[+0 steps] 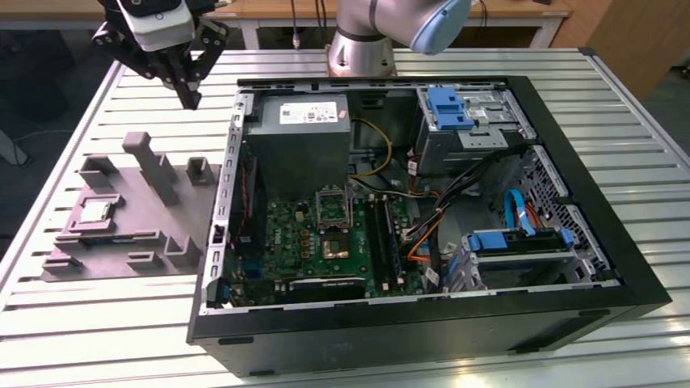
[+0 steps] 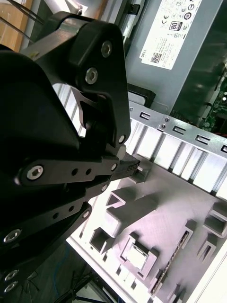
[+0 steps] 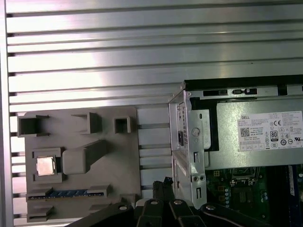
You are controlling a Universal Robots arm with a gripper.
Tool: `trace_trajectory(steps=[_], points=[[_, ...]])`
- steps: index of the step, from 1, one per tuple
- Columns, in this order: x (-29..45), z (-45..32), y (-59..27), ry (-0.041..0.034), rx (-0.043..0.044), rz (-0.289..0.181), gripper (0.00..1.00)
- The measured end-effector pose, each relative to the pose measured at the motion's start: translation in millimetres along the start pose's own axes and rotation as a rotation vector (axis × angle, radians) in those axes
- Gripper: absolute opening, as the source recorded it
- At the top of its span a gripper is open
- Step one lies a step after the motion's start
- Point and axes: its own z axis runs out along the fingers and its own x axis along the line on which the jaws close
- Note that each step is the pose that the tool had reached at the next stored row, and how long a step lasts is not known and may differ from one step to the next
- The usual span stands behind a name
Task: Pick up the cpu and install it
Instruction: 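Reach for the cpu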
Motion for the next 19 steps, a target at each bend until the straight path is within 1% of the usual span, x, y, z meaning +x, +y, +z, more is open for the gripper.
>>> trace_trajectory(steps=[19], points=[[7.1,0.9,-0.6,0.0005,0.0000,0.000,0.11]])
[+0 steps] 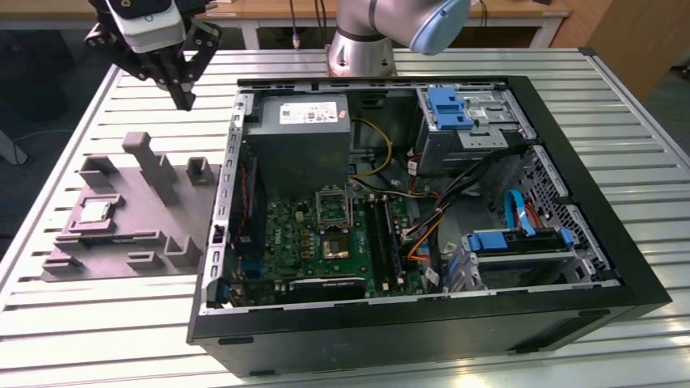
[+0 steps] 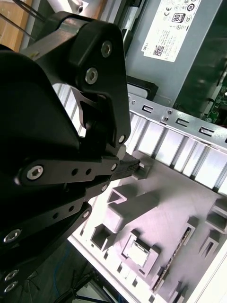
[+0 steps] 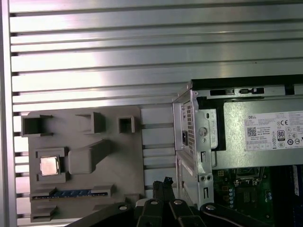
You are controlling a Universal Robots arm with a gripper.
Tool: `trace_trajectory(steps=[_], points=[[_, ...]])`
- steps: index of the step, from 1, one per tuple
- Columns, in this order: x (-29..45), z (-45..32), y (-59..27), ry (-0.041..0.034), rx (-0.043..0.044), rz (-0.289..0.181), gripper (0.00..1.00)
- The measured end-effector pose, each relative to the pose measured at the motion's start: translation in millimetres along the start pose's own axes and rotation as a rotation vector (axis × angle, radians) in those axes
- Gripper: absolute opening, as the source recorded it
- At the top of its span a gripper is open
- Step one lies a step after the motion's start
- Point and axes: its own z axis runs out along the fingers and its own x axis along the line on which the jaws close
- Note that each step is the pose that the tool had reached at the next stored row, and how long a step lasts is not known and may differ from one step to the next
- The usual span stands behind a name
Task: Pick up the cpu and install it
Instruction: 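Reach for the cpu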
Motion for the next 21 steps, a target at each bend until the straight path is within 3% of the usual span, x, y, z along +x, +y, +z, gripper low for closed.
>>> trace_trajectory(steps=[21], points=[[7.0,1.0,-0.6,0.0007,0.0001,0.000,0.11]])
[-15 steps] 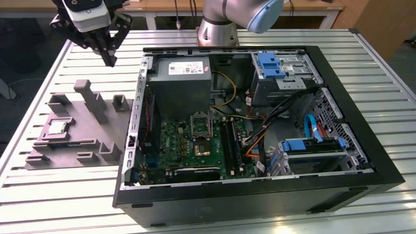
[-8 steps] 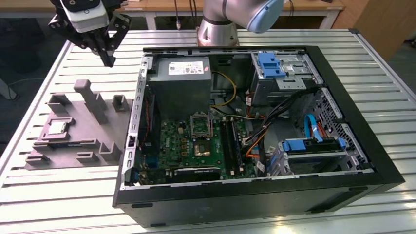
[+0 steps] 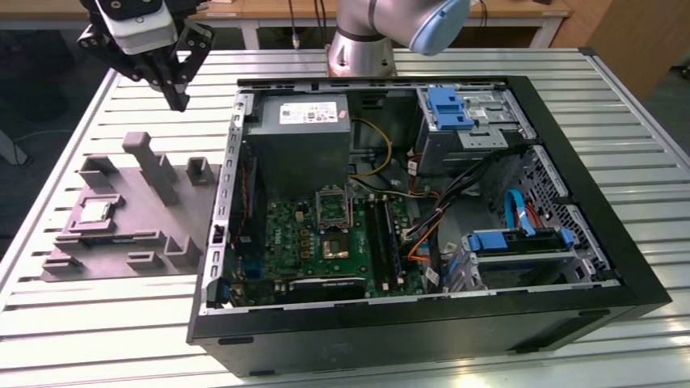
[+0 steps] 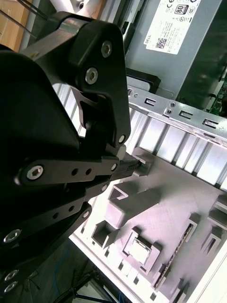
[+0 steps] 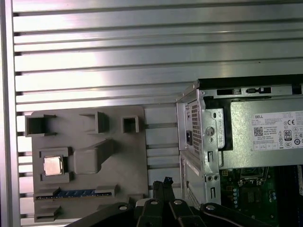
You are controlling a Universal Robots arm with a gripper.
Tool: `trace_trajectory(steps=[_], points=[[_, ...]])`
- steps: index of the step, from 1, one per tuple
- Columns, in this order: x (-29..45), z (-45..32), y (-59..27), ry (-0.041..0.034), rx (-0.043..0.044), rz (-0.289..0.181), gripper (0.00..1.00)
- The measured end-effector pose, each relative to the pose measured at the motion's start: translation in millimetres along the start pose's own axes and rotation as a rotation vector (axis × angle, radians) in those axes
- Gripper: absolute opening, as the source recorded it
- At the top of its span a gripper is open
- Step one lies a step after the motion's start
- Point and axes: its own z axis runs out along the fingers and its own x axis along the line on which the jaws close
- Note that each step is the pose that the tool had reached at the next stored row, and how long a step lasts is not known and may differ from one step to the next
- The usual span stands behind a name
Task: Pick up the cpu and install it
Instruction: 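Reach for the cpu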
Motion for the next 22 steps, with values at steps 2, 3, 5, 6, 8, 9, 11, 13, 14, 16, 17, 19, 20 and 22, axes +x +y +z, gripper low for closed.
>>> trace_trajectory(steps=[2,3,5,6,8,9,11,13,14,16,17,19,20,22], points=[[0.7,0.1,-0.1,0.0000,0.0000,0.000,0.11],[1.1,0.1,-0.1,0.0000,0.0000,0.000,0.11],[1.8,0.2,-0.1,0.0001,0.0000,0.000,0.11],[2.2,0.2,-0.2,0.0000,0.0000,0.000,0.11],[2.9,0.3,-0.2,0.0000,0.0000,0.000,0.11],[3.3,0.3,-0.3,0.0001,0.0000,0.000,0.11],[4.1,0.4,-0.3,0.0000,-0.0001,0.000,0.11],[4.8,0.4,-0.4,0.0001,0.0000,0.000,0.11],[5.2,0.5,-0.4,0.0000,0.0000,0.000,0.11],[6.0,0.5,-0.5,0.0000,0.0000,0.000,0.11],[6.5,0.6,-0.5,0.0001,0.0000,0.000,0.11],[7.4,0.6,-0.6,0.0000,-0.0001,0.000,0.11],[7.8,0.6,-0.6,0.0000,0.0000,0.000,0.11],[8.8,0.7,-0.7,0.0001,0.0000,0.000,0.11]])
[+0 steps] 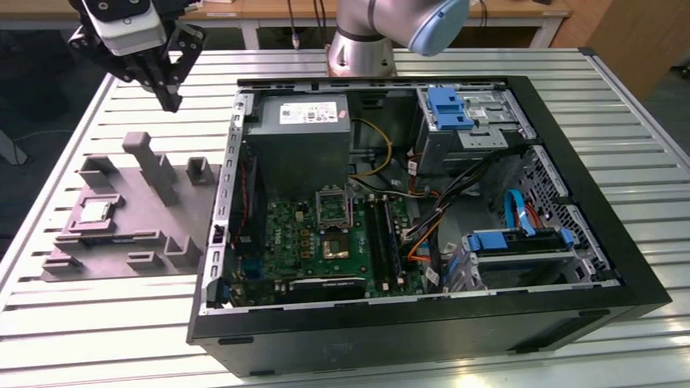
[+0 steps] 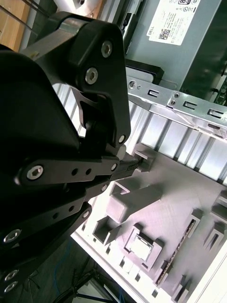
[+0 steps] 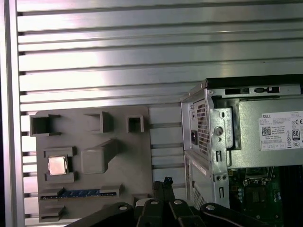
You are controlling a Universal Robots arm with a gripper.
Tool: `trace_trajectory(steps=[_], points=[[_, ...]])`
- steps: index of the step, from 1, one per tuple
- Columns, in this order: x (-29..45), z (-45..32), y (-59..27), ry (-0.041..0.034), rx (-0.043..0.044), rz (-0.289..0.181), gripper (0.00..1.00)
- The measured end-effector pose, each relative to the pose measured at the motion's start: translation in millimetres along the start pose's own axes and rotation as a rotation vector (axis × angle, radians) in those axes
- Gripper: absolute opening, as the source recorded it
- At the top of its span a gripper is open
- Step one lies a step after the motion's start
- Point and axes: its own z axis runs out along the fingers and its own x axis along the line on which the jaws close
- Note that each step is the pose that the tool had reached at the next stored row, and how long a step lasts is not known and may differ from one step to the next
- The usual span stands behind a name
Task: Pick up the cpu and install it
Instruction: 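Reach for the cpu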
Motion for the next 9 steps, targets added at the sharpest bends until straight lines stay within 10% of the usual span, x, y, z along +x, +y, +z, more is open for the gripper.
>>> trace_trajectory(steps=[9], points=[[4.6,0.2,-0.4,0.0001,0.0001,0.000,0.11]])
